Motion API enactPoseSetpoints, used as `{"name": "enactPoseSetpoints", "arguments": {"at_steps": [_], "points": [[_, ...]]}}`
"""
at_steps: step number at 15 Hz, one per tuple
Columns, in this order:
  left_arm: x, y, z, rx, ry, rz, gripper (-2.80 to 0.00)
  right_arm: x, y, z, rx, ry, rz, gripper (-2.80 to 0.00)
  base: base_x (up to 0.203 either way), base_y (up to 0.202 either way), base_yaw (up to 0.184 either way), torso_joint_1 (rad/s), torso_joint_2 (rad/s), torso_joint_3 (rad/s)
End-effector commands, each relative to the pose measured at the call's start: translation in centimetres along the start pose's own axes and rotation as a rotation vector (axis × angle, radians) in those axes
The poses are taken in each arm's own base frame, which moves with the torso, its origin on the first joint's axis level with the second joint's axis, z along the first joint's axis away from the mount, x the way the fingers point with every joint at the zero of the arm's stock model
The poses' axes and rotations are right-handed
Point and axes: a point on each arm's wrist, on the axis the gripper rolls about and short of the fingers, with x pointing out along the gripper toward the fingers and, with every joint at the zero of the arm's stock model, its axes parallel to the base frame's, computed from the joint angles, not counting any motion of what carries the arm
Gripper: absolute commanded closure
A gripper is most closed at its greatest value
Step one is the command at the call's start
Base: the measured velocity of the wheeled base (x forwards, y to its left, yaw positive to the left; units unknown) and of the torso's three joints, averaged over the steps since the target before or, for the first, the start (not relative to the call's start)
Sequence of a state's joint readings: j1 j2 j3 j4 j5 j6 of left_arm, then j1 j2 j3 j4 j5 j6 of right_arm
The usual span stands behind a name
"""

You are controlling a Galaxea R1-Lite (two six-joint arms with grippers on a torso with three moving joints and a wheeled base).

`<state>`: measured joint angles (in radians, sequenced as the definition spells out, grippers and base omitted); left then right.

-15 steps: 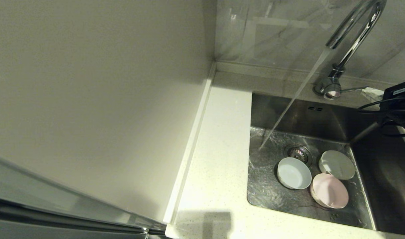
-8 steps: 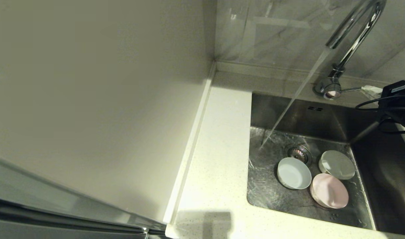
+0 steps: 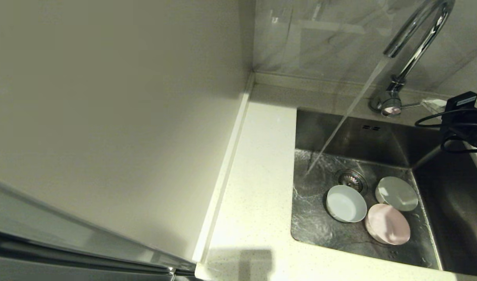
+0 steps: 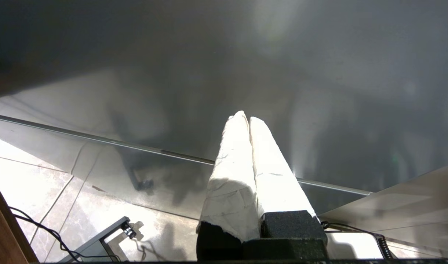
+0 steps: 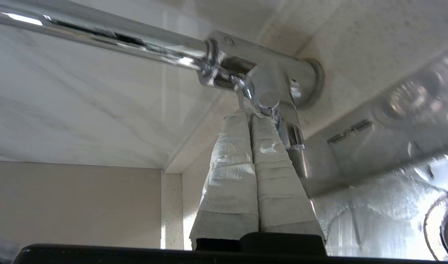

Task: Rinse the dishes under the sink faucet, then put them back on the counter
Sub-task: Turn off the faucet

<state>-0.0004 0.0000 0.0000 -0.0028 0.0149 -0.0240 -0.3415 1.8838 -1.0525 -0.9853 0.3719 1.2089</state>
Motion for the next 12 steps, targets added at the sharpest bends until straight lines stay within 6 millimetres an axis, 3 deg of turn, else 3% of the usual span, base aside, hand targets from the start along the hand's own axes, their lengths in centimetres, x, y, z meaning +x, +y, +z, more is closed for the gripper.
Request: {"name": "enactPoseSetpoints", "arguments": {"at_steps": [1, 9, 12], "points": [[0.0, 0.0, 0.0, -0.001, -0.003, -0.001, 0.0, 0.8, -1.0, 0.0, 0.01, 0.003, -0.011, 0.0, 0.0, 0.0, 0.0, 0.0, 0.0, 0.0], [0.0, 0.0, 0.0, 0.001, -0.003, 0.001, 0.0, 2.3, -1.0, 0.5, 0.003, -0.005, 0.019, 0.0, 0.0, 0.0, 0.0, 0.0, 0.0, 0.0], [0.0, 0.0, 0.0, 0.0, -0.003, -0.001, 0.0, 1.8, 0.5, 1.0, 0.005, -0.021, 0.055, 0.0, 0.0, 0.0, 0.0, 0.0, 0.0, 0.0]]}}
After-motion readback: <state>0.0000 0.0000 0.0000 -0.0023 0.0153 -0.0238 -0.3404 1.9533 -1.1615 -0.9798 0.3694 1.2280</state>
